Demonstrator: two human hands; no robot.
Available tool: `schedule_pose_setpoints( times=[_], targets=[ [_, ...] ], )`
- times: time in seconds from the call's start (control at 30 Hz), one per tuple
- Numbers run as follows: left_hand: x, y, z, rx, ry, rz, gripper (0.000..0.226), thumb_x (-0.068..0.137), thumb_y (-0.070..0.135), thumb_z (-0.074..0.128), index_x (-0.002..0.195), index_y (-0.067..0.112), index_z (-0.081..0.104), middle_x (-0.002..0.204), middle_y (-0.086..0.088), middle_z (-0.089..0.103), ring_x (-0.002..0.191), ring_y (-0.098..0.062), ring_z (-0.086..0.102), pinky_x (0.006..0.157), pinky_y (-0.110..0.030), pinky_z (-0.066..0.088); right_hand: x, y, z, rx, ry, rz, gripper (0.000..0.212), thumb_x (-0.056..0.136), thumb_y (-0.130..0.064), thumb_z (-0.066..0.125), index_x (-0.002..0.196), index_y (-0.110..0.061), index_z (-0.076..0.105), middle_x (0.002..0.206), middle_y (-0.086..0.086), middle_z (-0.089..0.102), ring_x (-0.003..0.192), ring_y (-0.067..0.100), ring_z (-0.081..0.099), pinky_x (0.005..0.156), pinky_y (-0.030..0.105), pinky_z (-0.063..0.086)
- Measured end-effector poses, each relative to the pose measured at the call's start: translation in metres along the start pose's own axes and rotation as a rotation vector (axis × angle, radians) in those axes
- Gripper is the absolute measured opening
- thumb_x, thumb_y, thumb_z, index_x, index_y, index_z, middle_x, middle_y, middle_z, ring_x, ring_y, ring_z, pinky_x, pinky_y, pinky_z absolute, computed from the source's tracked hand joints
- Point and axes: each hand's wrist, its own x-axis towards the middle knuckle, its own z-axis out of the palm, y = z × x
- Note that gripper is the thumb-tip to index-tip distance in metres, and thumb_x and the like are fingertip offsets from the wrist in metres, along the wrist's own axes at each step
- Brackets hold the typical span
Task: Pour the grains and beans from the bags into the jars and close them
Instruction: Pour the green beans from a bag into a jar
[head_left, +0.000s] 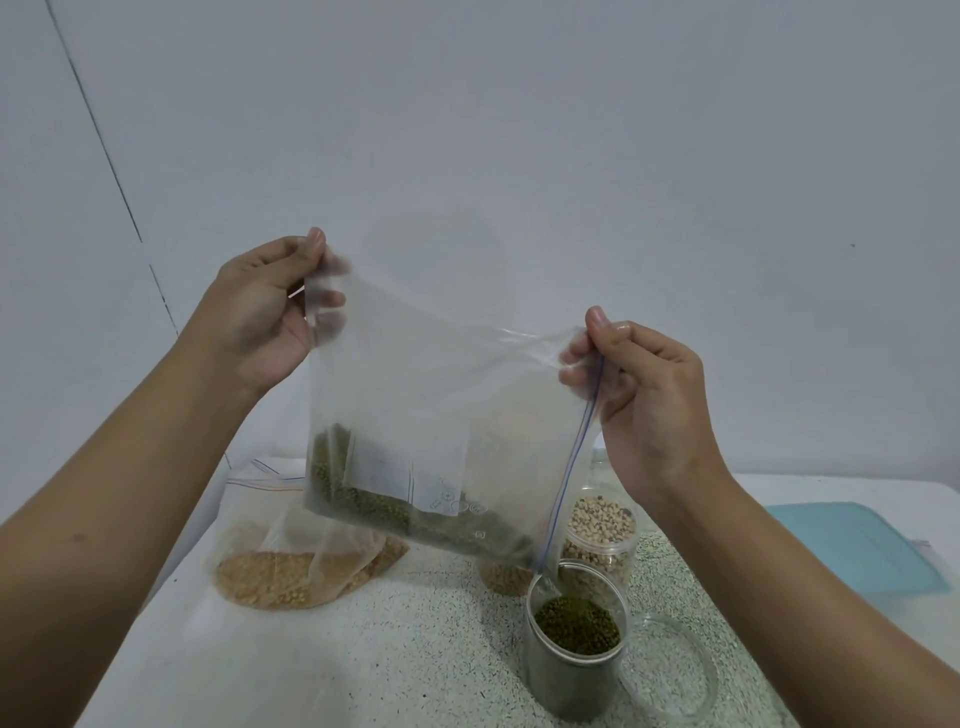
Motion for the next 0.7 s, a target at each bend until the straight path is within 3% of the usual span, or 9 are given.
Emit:
schedule_pose_setpoints(
  times=[0.33, 0.6, 0.7],
  targets=[
    [-0.0016, 0.0064, 0.0004, 0.01, 0.01, 0.002, 0.027, 0.101, 0.028, 0.06, 0.076, 0.019, 0.067, 0.078, 0.008, 0.071, 0.059, -0.011, 0.059, 0.06, -0.028, 0.047, -0.0011, -0.003, 0.0033, 0.006, 0.011, 0.0, 0.028, 0.087, -0.014, 0.066, 0.06, -0.012, 0.07, 0.068, 0.004, 0.063, 0.064, 0.014, 0.062, 0.06, 0.022, 0.052],
    [-0.0029, 0.0109, -0.0012, 0.013, 0.003, 0.002, 0.037, 0.1, 0.029, 0.061, 0.065, 0.022, 0.072, 0.081, 0.006, 0.072, 0.058, -0.011, 0.059, 0.057, -0.026, 0.048, -0.0021, -0.0029, 0.0053, 0.002, 0.024, 0.001, 0.025, 0.085, -0.016, 0.067, 0.06, -0.012, 0.068, 0.069, 0.004, 0.063, 0.062, 0.015, 0.06, 0.06, 0.022, 0.049],
    [-0.0035, 0.0098, -0.0006, 0.014, 0.006, -0.001, 0.033, 0.1, 0.028, 0.061, 0.069, 0.021, 0.071, 0.08, 0.006, 0.072, 0.057, -0.011, 0.059, 0.056, -0.027, 0.048, -0.003, -0.0029, 0.0044, 0.012, 0.03, 0.003, 0.022, 0.085, -0.015, 0.067, 0.064, -0.009, 0.066, 0.069, 0.005, 0.063, 0.063, 0.015, 0.061, 0.06, 0.022, 0.05]
  ],
)
